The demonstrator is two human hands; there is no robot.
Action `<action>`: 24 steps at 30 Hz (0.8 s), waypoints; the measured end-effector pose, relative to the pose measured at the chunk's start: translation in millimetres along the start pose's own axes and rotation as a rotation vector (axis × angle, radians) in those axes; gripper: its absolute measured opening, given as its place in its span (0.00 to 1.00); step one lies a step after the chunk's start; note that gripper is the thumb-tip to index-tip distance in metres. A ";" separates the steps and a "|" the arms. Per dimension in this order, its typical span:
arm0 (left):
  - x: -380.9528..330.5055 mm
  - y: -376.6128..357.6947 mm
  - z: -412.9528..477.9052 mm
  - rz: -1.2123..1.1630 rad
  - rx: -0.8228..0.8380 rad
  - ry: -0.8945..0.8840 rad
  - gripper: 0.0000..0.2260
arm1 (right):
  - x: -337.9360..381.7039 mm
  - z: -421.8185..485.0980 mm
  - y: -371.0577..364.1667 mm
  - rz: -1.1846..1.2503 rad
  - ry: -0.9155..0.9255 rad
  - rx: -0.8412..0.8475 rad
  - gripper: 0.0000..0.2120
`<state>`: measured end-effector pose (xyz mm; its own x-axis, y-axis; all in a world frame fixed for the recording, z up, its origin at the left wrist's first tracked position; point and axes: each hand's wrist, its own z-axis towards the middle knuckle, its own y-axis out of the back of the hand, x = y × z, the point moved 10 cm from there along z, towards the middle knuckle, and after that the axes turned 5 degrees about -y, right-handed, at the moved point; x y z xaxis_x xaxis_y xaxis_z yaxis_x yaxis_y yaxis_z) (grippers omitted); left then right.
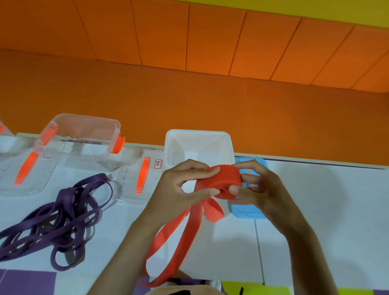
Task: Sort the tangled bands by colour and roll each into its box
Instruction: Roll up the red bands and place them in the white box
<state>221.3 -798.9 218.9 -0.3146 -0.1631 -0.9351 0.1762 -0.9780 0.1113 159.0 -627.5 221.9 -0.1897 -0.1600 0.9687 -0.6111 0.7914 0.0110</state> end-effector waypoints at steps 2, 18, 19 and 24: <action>1.2 2.9 0.2 -0.069 -0.078 0.017 0.19 | 0.3 -1.2 -0.8 0.088 0.017 -0.013 0.23; -0.3 5.0 14.0 0.014 -0.003 0.035 0.16 | -11.3 7.2 -1.7 -0.116 0.008 -0.125 0.22; 0.7 5.3 14.2 -0.020 -0.020 0.030 0.16 | -10.5 7.3 -0.6 -0.070 0.024 -0.133 0.23; -4.2 7.9 17.8 -0.099 -0.014 0.020 0.19 | -27.6 9.3 -17.3 0.351 -0.021 -0.001 0.25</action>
<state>207.4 -808.3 229.7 -0.3121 -0.0625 -0.9480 0.1577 -0.9874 0.0132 167.7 -642.2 192.7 -0.4043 0.1102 0.9080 -0.5051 0.8007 -0.3220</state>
